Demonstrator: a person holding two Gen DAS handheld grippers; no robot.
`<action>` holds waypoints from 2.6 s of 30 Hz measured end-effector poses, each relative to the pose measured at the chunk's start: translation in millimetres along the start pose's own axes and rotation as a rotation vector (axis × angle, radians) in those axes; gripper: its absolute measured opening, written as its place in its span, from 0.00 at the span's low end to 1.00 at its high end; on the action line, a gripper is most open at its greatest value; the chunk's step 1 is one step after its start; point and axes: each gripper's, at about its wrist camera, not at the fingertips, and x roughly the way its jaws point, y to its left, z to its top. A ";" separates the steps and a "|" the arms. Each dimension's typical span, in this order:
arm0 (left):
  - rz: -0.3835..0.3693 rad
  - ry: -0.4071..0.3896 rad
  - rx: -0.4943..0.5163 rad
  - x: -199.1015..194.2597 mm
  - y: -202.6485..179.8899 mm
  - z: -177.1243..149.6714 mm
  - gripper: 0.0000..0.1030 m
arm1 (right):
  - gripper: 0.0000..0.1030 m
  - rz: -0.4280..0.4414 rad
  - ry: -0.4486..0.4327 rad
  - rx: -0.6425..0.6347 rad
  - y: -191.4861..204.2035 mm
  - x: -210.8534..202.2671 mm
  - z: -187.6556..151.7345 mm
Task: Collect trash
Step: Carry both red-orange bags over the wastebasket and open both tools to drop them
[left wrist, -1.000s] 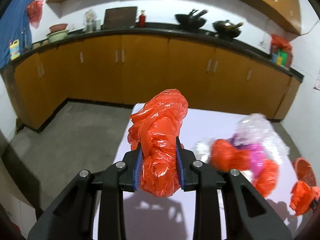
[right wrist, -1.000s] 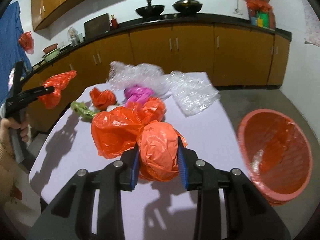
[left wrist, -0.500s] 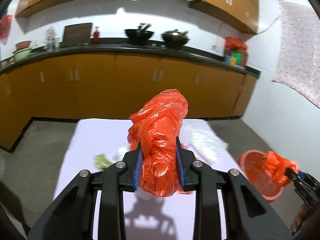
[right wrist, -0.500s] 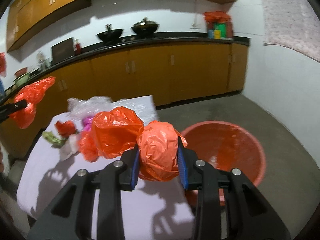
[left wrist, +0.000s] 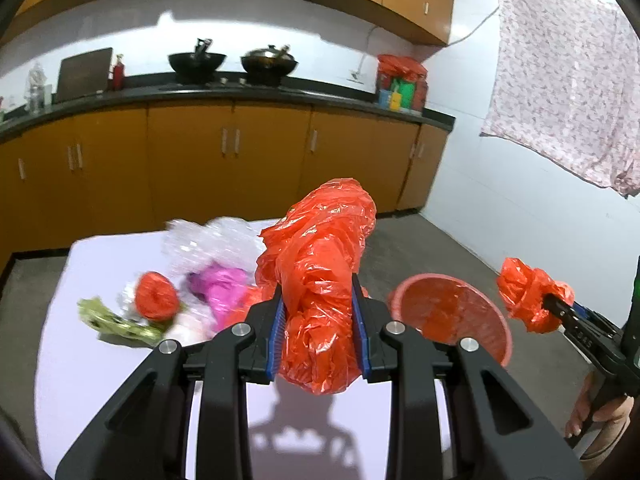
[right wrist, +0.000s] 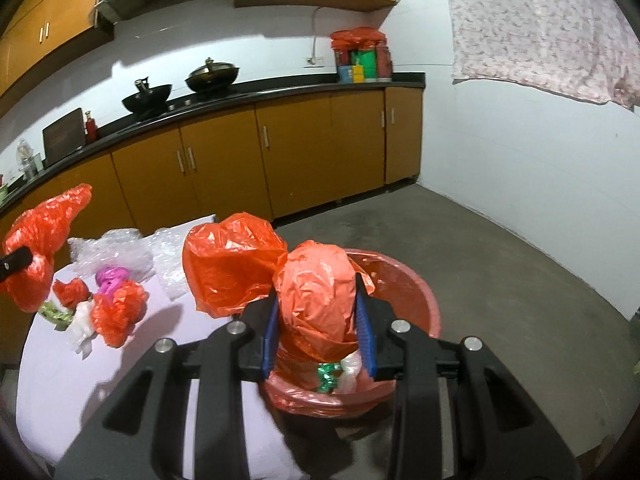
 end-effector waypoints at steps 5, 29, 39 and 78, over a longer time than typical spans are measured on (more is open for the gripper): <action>-0.017 0.016 0.029 11.1 -18.5 -7.8 0.28 | 0.32 -0.015 0.003 0.014 -8.7 4.5 -1.8; -0.149 0.129 0.063 81.3 -89.6 -32.6 0.28 | 0.32 -0.077 0.057 0.119 -29.9 54.1 -4.8; -0.197 0.195 0.085 119.5 -121.6 -40.7 0.28 | 0.32 -0.110 0.077 0.142 -42.1 81.2 -4.0; -0.127 0.207 0.059 121.4 -83.3 -47.2 0.52 | 0.51 -0.074 0.087 0.127 -39.0 106.2 -3.4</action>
